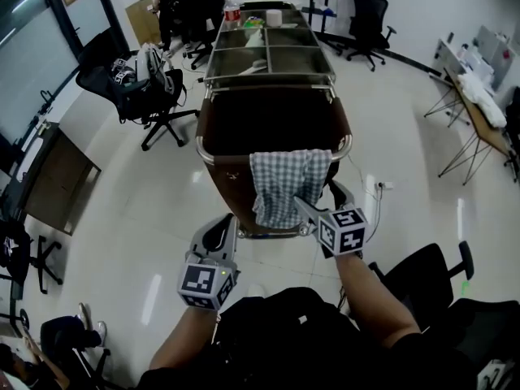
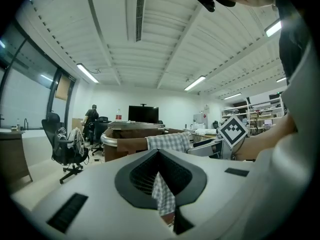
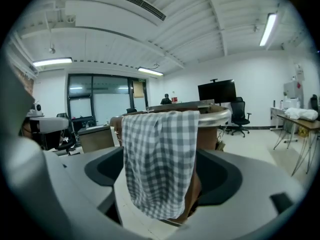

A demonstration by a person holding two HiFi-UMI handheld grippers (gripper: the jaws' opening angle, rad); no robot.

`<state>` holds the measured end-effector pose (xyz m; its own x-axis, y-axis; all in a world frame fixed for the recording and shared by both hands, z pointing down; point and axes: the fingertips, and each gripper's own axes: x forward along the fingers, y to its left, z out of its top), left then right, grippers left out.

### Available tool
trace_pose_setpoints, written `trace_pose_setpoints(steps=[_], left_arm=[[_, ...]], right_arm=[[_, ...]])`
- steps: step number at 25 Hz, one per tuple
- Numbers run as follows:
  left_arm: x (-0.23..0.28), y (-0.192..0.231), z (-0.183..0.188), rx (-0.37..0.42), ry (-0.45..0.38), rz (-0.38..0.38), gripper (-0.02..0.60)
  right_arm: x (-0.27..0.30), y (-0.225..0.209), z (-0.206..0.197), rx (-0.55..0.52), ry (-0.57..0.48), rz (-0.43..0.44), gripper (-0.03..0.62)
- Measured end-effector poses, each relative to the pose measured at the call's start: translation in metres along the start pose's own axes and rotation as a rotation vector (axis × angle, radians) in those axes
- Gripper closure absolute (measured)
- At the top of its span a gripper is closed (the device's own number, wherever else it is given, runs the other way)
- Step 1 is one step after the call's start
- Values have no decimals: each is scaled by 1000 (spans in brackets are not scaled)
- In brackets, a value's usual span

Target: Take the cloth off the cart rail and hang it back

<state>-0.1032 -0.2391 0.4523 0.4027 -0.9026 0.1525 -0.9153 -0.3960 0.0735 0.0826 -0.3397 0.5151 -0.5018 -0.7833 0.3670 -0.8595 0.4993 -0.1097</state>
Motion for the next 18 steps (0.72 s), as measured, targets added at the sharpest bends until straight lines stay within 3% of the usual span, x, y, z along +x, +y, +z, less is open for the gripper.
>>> trace_pose_setpoints(steps=[8,11,16,18], left_arm=[[20,40,3,9,15,-46,581],[22,53,1,3,25,-53,581],[19,76,-5,0,38,-44,581],[16,81,-5,-7,39,-42,581]], right_arm=[[43,30,8,18,-7,-17,62],[56,55,16,22,-46,-67,3],[81,55,15,-19,-52,-241,7],[81,48,17,-24,-58,-283,75]])
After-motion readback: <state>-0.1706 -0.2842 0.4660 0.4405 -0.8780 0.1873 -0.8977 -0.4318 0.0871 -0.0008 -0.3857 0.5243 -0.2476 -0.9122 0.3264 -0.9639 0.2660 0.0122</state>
